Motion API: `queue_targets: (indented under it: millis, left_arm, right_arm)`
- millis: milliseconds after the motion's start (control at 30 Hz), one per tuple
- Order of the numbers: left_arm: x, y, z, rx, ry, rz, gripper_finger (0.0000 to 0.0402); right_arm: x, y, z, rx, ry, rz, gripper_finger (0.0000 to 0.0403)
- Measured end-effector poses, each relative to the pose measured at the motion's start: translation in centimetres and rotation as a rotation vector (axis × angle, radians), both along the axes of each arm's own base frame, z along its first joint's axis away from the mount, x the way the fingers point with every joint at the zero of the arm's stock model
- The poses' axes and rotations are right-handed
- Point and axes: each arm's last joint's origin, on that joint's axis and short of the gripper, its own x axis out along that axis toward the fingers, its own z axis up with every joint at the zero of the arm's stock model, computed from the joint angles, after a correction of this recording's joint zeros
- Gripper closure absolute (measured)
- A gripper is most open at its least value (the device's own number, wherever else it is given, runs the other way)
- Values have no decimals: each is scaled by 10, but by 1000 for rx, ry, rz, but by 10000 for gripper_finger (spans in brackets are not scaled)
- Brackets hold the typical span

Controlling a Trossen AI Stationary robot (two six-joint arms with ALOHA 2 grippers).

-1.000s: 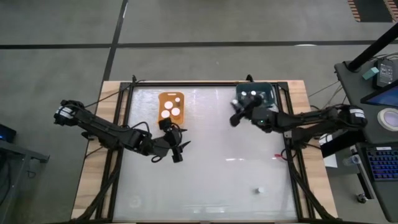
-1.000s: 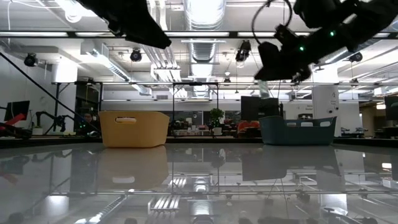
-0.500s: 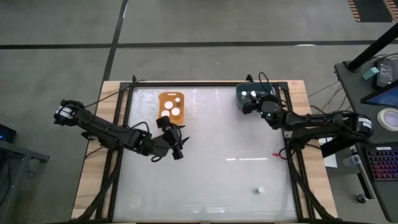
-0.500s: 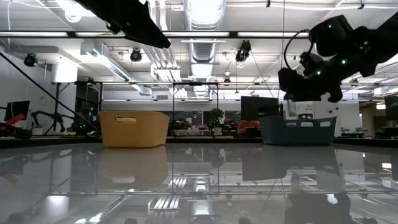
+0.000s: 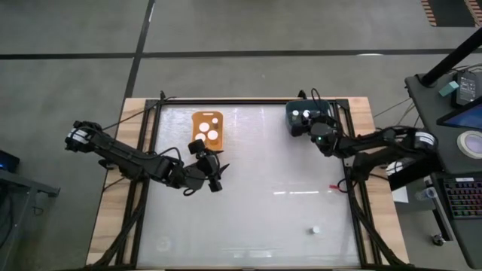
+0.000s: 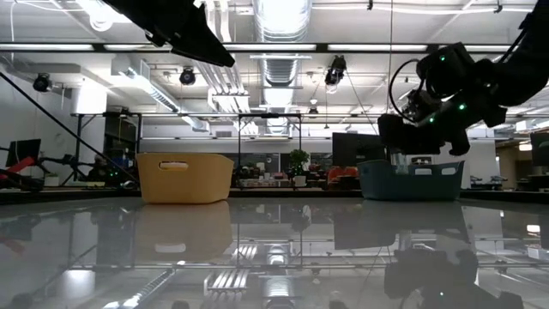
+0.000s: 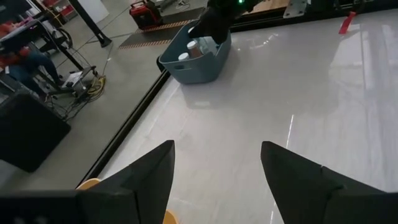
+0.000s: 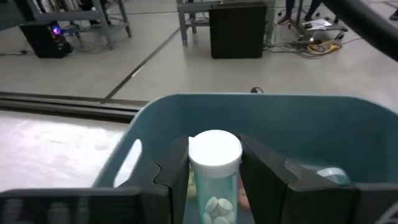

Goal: Pick and place medicine bottles into bin by pill shape (circle, oval)
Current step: Put the white bottle pill into the blue bin

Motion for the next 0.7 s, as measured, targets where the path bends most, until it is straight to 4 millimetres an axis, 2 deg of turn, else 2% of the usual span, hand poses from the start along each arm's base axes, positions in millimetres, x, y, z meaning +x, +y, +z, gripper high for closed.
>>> queue_targets:
  millis: [467,700]
  left_arm:
    - [-1,0,-1,11,0,16,178]
    - [0,1,0,22,5,11,178]
  right_arm:
    - [10,-5,-25,-8,32,-18,282]
    - [10,-5,-28,-1,46,-18,252]
